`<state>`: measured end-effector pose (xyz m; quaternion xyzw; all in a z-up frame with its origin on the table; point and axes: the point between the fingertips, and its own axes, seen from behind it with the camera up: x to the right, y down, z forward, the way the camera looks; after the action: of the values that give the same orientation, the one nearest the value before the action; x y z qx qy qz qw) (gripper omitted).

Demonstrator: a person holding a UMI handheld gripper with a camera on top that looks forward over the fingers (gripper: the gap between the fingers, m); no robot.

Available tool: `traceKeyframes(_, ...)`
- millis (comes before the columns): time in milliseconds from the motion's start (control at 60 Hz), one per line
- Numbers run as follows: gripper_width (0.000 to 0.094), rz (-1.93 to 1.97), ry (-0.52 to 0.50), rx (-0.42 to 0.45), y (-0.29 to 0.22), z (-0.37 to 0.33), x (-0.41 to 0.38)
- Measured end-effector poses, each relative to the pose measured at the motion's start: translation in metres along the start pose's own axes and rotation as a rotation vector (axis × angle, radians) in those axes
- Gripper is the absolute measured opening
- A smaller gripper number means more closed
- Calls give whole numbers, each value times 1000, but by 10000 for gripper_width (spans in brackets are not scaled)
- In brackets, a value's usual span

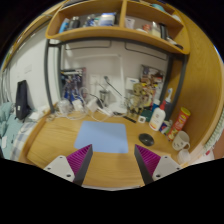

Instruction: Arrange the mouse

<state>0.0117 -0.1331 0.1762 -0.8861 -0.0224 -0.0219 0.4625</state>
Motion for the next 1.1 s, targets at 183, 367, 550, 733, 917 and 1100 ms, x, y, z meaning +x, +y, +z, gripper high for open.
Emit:
traceKeyframes(183,847,-1,117,-74,50,56,92)
traceKeyframes(367,844,15,142,-157,78,117,158)
traceKeyframes(550,843,-8,101,-206,88,180,187)
traceKeyframes(733,847,-24,59,-230,84,223,199)
traceKeyframes(917,849,8,15,-256,75,251,213)
traceKeyframes(1100,847,43,-28,-265,64,275,224)
